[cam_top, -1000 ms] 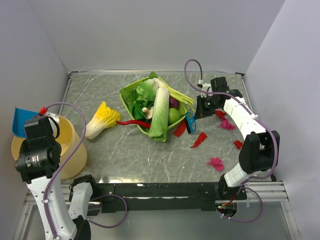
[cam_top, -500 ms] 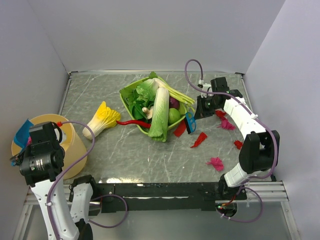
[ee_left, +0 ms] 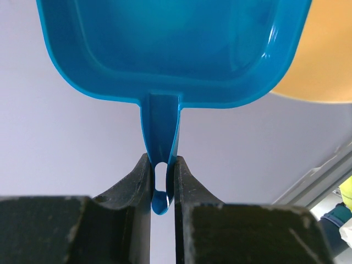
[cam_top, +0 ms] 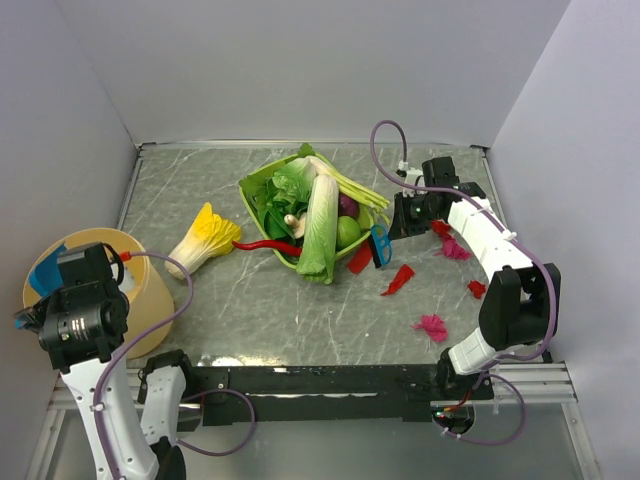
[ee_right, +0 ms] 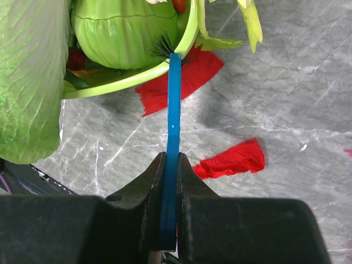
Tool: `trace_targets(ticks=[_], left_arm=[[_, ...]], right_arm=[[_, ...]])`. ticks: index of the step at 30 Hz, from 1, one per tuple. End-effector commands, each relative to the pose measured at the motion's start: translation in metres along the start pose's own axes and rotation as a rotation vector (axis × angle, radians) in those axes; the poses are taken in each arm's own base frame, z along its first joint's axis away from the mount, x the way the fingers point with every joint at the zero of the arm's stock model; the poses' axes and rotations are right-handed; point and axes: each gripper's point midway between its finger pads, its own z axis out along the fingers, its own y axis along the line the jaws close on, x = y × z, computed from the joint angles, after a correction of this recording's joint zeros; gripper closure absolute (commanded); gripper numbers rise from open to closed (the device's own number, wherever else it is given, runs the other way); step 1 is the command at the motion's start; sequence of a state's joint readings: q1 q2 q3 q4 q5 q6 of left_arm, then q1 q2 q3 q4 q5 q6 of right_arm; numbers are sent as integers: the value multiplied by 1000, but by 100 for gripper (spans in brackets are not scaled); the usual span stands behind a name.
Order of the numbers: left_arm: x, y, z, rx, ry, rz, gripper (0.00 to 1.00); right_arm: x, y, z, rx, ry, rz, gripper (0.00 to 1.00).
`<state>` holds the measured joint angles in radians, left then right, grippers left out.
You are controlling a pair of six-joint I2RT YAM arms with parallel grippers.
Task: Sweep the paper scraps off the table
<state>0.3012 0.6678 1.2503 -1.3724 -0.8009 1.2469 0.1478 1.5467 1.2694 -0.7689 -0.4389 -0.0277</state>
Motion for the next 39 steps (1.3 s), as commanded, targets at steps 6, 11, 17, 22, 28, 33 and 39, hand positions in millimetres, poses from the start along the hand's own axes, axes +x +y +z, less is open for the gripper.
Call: trace_targets(ticks=[6,11,17,22,28,33,39], left_arm=[[9,46,-16,-71,31,-238,99],[-12,95,-19,-185,-80,-464,99],[-66,170,-35,-293,-435,-615,99],[-167,167,-53,-104,-901,-514,99],[-261,80,-106,352,-1284,-272,99],[-287,-27,-153,618,-1419,33,99],[-287,-135,-186,887,-1410,306,99]], right_arm=[[-19,13,-18,-26,-85,-32,100],[-31,15,-34,-16,-127,-57,100],[-57,-4,-65,54,-208,-47,100],[-65,-13,-87,113,-238,-186,100],[-44,-9,-127,175,-267,-414,100],[19,16,-149,89,-169,-561,100],[116,31,-153,-31,29,-608,100]])
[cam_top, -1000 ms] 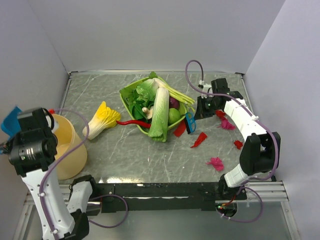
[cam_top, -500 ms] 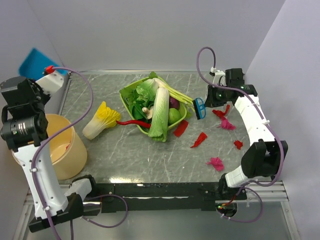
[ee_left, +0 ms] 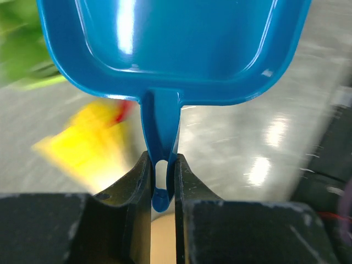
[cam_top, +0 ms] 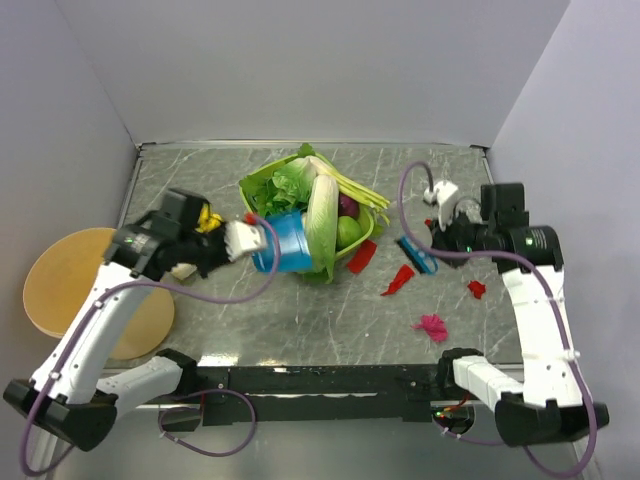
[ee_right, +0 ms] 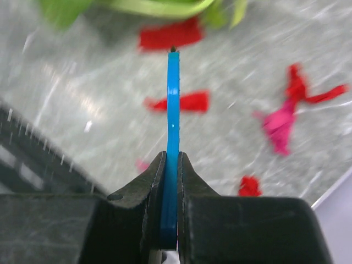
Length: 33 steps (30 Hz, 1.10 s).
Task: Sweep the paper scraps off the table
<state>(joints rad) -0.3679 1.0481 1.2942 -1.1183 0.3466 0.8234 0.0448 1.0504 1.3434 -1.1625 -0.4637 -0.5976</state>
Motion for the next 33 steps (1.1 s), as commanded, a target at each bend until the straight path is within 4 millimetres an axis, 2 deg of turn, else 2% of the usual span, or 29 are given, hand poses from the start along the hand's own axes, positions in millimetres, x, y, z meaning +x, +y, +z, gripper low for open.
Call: trace_targets(ticks=[1,5,6,10,13,17,21,24,29,30,31,33], left_arm=[[-10,-69,21,223,-43,17,99],[3,-102,38,303,6,92,99],[13,-108,44,314,36,105,99],[36,-124,55,356,107,200,99],[54,-131,61,374,164,258,99],[73,-134,70,374,228,300,99],[81,-136,80,364,249,301,99],[86,-140,85,367,257,302,99],[93,-145,92,387,281,290,99],[94,-147,93,395,285,288,99],[92,-147,96,397,282,282,99],[92,-149,99,399,282,275,99]], right_arm=[[70,50,-12,-177,182,-54,100],[116,69,-20,-265,303,-151,100],[127,72,-24,-272,344,-165,100],[158,65,-23,-260,443,-258,100],[178,59,-20,-276,513,-335,100],[186,52,-7,-287,530,-358,100],[169,57,9,-321,451,-284,100],[144,59,26,-354,371,-186,100],[72,52,51,-400,227,62,100],[54,55,51,-440,178,102,100],[33,50,47,-430,141,133,100],[10,44,44,-423,97,146,100]])
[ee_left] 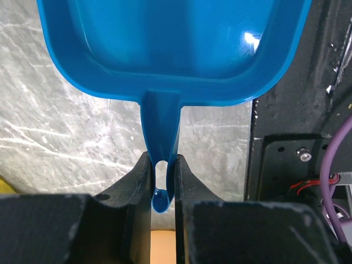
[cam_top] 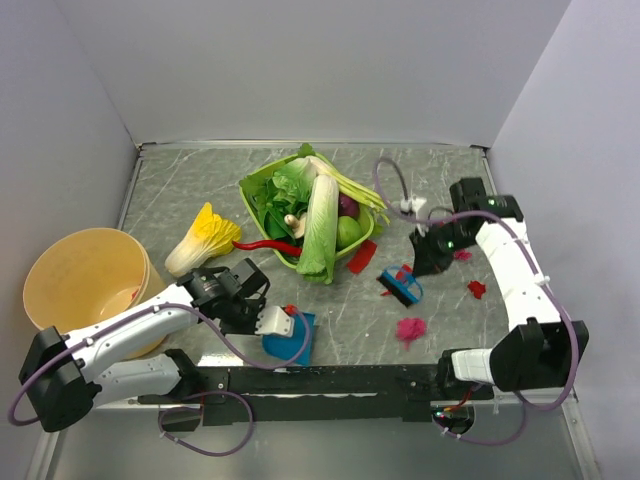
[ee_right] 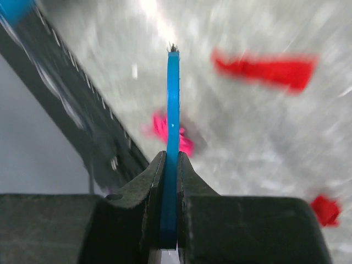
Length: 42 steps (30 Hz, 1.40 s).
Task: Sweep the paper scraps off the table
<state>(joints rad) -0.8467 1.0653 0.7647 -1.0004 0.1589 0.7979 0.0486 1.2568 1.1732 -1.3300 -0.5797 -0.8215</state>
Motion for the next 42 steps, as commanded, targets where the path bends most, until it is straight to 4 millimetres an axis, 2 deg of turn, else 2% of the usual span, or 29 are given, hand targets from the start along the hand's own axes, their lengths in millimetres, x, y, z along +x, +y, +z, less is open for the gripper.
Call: trace_targets(ticks=[1,3,4,5,6,7,8,9,10,11,12,14,15,18,19,21,22,24,27,31,35,38,40,41,42], left_arm=[[-10,5,8,-7,-27,-7,99],[-11,8,12,-21,-28,-18,99],[-11,9,15,-16,-21,-24,99],[-11,12,18,-28,-22,-30,99],[-10,13,19,-38,-17,-38,99],[-9,13,21,-40,-13,-44,99],[-7,12,24,-41,-8,-49,99],[-8,14,26,-48,-13,-57,99],[-7,15,27,-57,-11,-64,99],[-5,14,30,-55,-7,-70,99],[-6,16,32,-64,-13,-79,99],[-8,17,34,-70,-19,-90,99],[-10,19,35,-77,-27,-93,99],[-11,20,40,-72,-31,-96,99],[-12,20,42,-69,-32,-96,99],[-13,19,43,-57,-35,-100,99],[-12,18,43,-51,-30,-102,99],[-12,17,42,-51,-33,-102,99],[-11,16,42,-51,-33,-107,99],[-10,18,41,-53,-30,-104,99],[-9,18,41,-51,-34,-104,99],[-10,20,41,-53,-41,-105,99],[-11,21,41,-56,-43,-104,99],[-11,21,41,-55,-42,-101,99],[-11,22,40,-58,-43,-99,99]], right_arm=[[-70,7,-30,-19,-224,67,100],[-68,-2,-37,80,-237,48,100],[-67,-12,-46,187,-253,-34,100],[-62,-16,-48,234,-252,-87,100],[-49,-23,-40,272,-225,-125,100],[-49,-33,-53,395,-236,-280,100],[-45,-41,-53,452,-224,-350,100],[-31,-50,-42,475,-171,-457,100],[-30,-51,-46,527,-173,-528,100],[-36,-63,-51,601,-175,-597,100],[-29,-67,-39,599,-154,-641,100],[-46,-78,-45,692,-176,-777,100],[-47,-82,-38,697,-166,-830,100],[-68,-85,-24,723,-177,-973,100],[-74,-82,-12,690,-173,-1019,100],[-84,-77,1,666,-176,-1085,100],[-90,-71,17,616,-172,-1119,100],[-101,-67,27,606,-182,-1151,100],[-108,-60,53,551,-166,-1218,100],[-94,-60,83,471,-91,-1259,100],[-71,-60,95,415,-17,-1287,100],[-53,-57,96,367,34,-1267,100],[-47,-53,90,363,44,-1260,100],[-35,-47,88,328,71,-1251,100],[-35,-42,78,342,59,-1260,100]])
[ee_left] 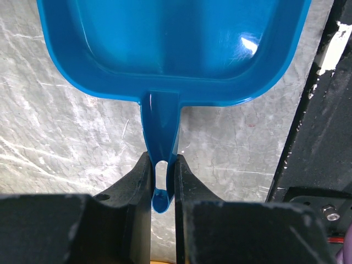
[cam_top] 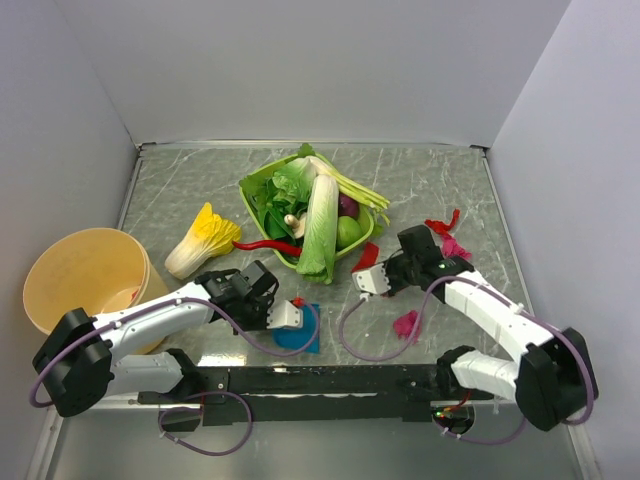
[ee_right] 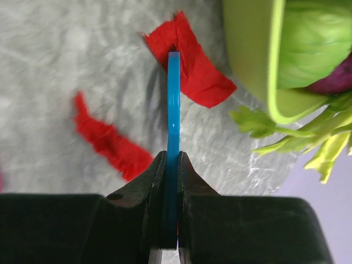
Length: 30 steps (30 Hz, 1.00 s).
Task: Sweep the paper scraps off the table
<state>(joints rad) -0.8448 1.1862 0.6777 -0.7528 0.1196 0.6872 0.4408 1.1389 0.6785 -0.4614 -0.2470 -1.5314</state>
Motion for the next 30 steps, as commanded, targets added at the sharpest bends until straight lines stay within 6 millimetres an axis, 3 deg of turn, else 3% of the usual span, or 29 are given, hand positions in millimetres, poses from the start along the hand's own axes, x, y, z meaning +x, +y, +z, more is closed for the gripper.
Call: trace_targets(ticks=[1,2,8,9,11,12,16,20,25,28,30], left_arm=[[-8,2,-1,-2,-40,8,99],[-8,2,-1,-4,-42,8,99],[-7,1,-1,-5,-48,-4,99],[-7,1,-2,-5,-48,-6,99],[-7,0,-1,-2,-53,-4,99],[-7,0,0,-1,-54,-5,99],[-8,-1,1,7,-59,-4,99],[-7,-1,2,11,-54,4,99],[-8,0,2,3,-59,2,99],[-7,1,2,2,-48,-2,99],[-5,3,1,-10,-36,-8,99]], right_arm=[[-6,23,-32,-53,1,-36,100],[-6,36,-39,-96,6,-34,100],[-28,39,-106,-2,-34,23,100],[-31,57,-118,-44,-44,34,100],[-38,75,-131,-102,-67,69,100],[-39,99,-137,-189,-62,96,100],[-48,137,-147,-342,-97,171,100],[-66,153,-158,-457,-162,264,100],[-62,156,-140,-520,-140,323,100],[-54,138,-115,-456,-122,334,100],[-49,114,-95,-379,-113,333,100]])
